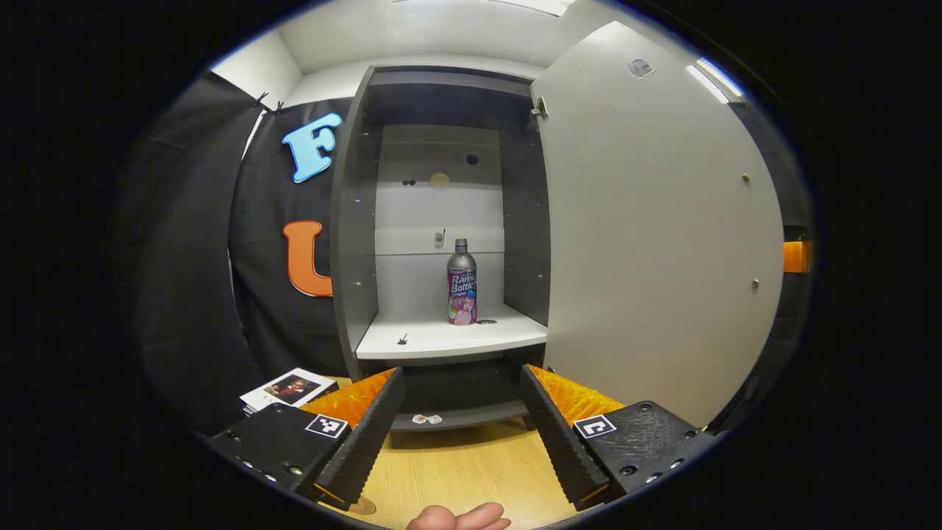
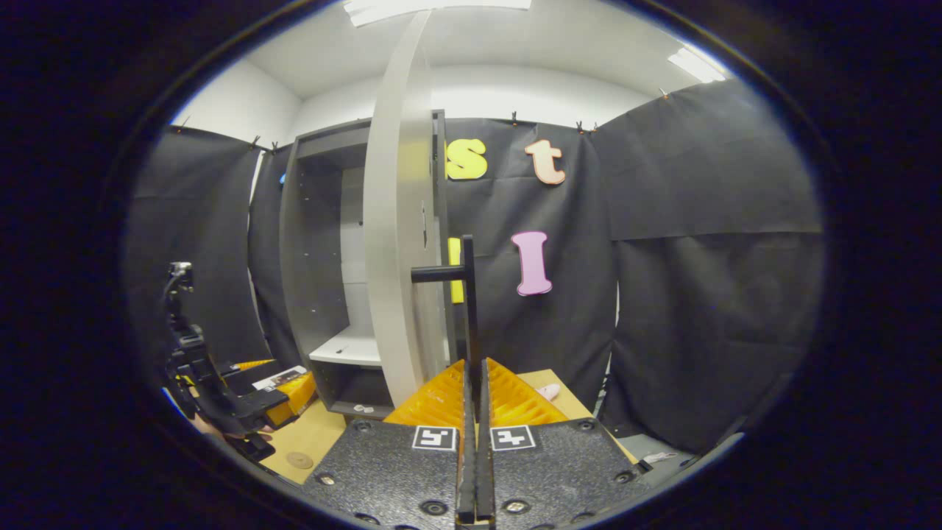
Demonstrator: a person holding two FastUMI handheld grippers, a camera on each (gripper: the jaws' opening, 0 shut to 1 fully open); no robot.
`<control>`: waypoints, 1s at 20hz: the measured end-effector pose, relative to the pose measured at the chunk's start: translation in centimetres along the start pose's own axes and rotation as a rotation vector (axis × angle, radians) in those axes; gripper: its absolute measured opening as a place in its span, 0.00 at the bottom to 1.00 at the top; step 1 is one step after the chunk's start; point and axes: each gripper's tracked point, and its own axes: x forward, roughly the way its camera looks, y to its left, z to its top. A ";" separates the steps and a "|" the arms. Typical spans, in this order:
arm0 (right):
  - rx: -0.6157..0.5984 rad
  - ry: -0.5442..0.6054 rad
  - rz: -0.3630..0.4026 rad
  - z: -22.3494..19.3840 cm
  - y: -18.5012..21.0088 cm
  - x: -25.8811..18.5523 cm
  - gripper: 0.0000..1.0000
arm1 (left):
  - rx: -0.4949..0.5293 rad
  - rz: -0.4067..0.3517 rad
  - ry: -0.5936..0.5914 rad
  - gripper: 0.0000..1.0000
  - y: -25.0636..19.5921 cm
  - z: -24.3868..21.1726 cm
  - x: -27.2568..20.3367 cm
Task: Open the cabinet door with the right hand, grasp the bottle in the cabinet with the left hand and place it on the coaster, then close the cabinet door with the right hand.
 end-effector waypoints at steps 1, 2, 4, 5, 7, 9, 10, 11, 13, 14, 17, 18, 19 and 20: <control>0.036 -0.020 0.008 0.3 -0.4 -0.1 0.04 | -0.002 0.003 -0.012 0.95 -0.3 0.6 1.5; 0.058 -0.033 0.008 0.5 -1.0 -0.4 0.17 | -0.010 -0.001 -0.020 0.95 -0.5 1.1 3.2; 0.042 -0.026 -0.056 -0.1 -3.7 -1.1 0.47 | -0.001 0.007 -0.056 0.95 -0.7 3.2 7.5; 0.029 -0.017 -0.088 -0.6 -4.8 -1.5 0.54 | -0.003 -0.006 -0.054 0.95 -0.9 3.7 9.8; 0.028 -0.011 -0.098 -0.9 -5.7 -2.1 0.64 | -0.016 -0.009 -0.031 0.95 -1.0 3.8 14.2; 0.043 -0.008 -0.124 -1.3 -7.4 -2.5 0.65 | -0.037 0.025 -0.059 0.96 -0.2 5.6 17.7; 0.043 -0.005 -0.144 -1.5 -8.3 -2.7 0.65 | -0.038 0.040 -0.081 0.96 0.2 6.6 19.3; 0.043 0.000 -0.169 -1.9 -9.3 -2.8 0.65 | -0.031 0.056 -0.087 0.96 0.5 7.1 20.8; 0.047 0.019 -0.195 -2.2 -10.3 -2.6 0.66 | -0.009 0.078 -0.091 0.96 1.3 7.6 23.7; 0.046 0.026 -0.202 -2.3 -10.5 -2.5 0.66 | 0.004 0.090 -0.096 0.96 1.7 7.8 24.9; 0.029 0.042 -0.202 -2.4 -10.4 -2.0 0.66 | 0.009 0.113 -0.131 0.96 2.8 9.3 27.8; 0.017 0.045 -0.199 -2.4 -10.2 -1.7 0.66 | 0.002 0.115 -0.146 0.96 3.1 9.8 28.6; 0.004 0.045 -0.194 -2.4 -9.8 -1.5 0.66 | -0.007 0.115 -0.154 0.96 3.3 10.2 29.5; -0.008 0.047 -0.189 -2.5 -9.5 -1.3 0.65 | -0.012 0.107 -0.153 0.96 3.2 10.2 30.0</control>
